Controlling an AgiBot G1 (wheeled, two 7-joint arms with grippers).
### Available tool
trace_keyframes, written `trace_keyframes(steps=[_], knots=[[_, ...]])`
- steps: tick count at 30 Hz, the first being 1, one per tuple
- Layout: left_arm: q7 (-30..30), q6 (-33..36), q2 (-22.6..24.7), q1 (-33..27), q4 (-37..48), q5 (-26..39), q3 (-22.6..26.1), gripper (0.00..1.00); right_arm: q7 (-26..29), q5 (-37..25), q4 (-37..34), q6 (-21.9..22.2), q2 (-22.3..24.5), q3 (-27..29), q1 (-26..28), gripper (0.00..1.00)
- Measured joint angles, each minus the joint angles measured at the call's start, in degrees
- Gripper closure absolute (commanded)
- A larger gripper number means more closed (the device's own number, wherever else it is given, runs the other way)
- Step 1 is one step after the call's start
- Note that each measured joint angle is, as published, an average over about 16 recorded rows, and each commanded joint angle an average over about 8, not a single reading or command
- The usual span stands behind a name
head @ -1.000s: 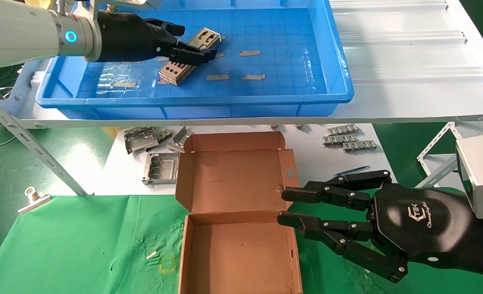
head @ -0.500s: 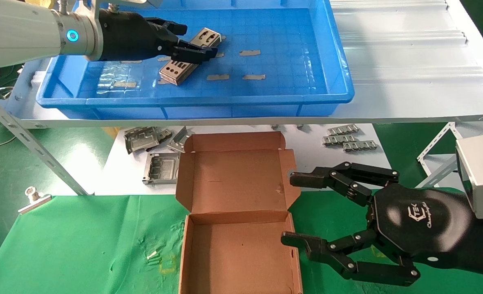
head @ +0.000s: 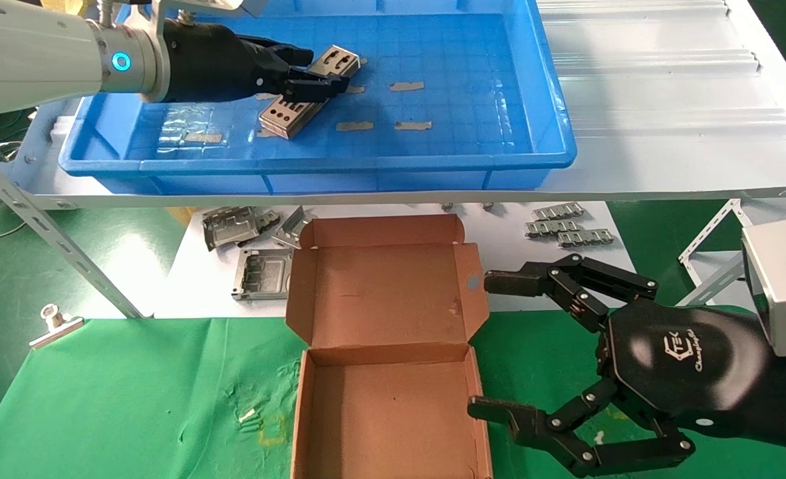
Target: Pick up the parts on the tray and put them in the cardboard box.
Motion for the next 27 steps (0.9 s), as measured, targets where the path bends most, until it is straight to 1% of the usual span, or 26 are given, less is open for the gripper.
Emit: trace_keyframes(steps=[27], knots=[[0.64,0.17,-0.48,-1.40,0.09,-0.63,-0.30,1.00,0.00,0.00,0.00,0.00,0.00,0.00,0.00,0.00]])
